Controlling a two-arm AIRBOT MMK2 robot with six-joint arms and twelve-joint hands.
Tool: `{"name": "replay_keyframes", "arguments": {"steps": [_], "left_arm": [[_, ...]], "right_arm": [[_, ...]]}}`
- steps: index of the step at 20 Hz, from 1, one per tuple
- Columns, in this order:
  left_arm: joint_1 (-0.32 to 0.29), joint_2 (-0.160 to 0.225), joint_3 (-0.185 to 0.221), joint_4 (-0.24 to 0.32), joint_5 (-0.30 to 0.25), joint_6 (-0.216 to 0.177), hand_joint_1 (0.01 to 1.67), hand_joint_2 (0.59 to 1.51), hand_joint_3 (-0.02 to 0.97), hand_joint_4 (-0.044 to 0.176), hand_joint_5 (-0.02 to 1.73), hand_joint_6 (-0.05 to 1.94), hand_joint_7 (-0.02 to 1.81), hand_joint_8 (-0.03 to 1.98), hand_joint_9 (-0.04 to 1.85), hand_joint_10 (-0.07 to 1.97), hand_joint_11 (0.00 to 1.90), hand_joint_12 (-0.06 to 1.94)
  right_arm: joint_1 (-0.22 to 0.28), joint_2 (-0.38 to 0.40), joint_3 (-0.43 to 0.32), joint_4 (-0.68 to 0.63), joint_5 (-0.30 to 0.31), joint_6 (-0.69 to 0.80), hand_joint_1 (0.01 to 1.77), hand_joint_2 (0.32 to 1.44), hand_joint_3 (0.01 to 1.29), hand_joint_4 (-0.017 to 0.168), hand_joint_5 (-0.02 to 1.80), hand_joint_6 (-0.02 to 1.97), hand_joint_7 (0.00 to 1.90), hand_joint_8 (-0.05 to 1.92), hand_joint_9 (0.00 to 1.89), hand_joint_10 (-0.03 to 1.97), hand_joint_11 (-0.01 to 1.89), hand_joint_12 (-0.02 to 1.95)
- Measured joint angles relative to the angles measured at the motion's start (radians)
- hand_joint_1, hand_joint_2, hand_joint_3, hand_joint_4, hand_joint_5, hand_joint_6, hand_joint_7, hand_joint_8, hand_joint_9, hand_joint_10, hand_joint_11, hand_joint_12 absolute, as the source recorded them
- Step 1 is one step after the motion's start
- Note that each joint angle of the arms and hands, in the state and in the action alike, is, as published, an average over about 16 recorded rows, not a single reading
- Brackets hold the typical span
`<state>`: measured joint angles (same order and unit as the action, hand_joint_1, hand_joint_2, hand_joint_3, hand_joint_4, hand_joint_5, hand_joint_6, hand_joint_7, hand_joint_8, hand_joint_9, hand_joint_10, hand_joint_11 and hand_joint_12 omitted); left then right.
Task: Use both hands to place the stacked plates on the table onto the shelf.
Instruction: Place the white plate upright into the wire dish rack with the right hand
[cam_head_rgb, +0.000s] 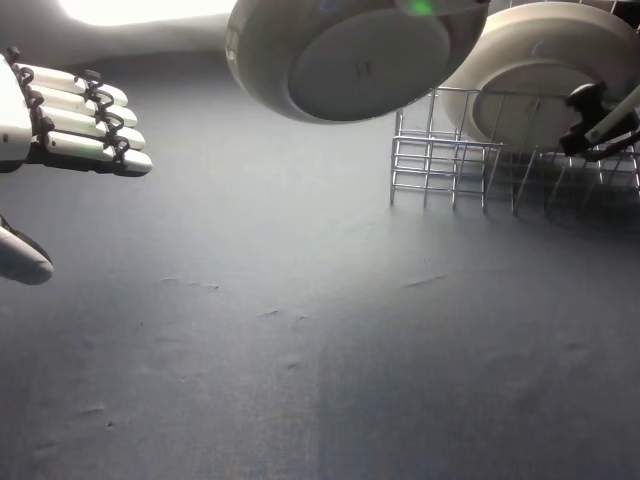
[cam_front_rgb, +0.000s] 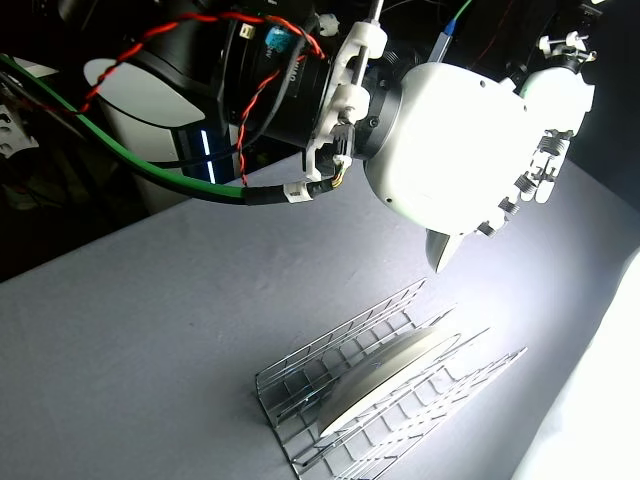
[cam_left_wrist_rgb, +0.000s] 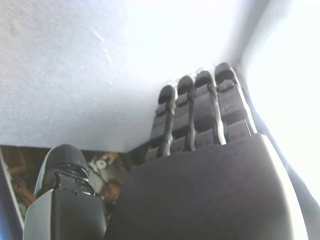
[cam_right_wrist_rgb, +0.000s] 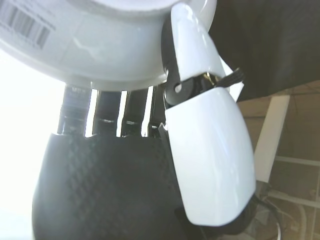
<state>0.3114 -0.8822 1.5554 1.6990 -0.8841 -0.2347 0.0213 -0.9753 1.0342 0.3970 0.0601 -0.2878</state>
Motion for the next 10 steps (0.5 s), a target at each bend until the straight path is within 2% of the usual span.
{"name": "replay_keyframes", "arguments": {"steps": [10], "left_arm": [[-0.007,-0.001,-0.001,0.013,-0.001,-0.005,0.01,1.085,0.006,0.002,0.1,0.02,0.09,0.0,0.06,-0.06,0.03,0.03]], "right_arm": [[-0.046,0.008,0.02,0.001,0.017,0.0,1.39,1.08,0.01,-0.007,0.83,1.01,0.94,1.01,0.85,1.25,0.72,1.55]]}}
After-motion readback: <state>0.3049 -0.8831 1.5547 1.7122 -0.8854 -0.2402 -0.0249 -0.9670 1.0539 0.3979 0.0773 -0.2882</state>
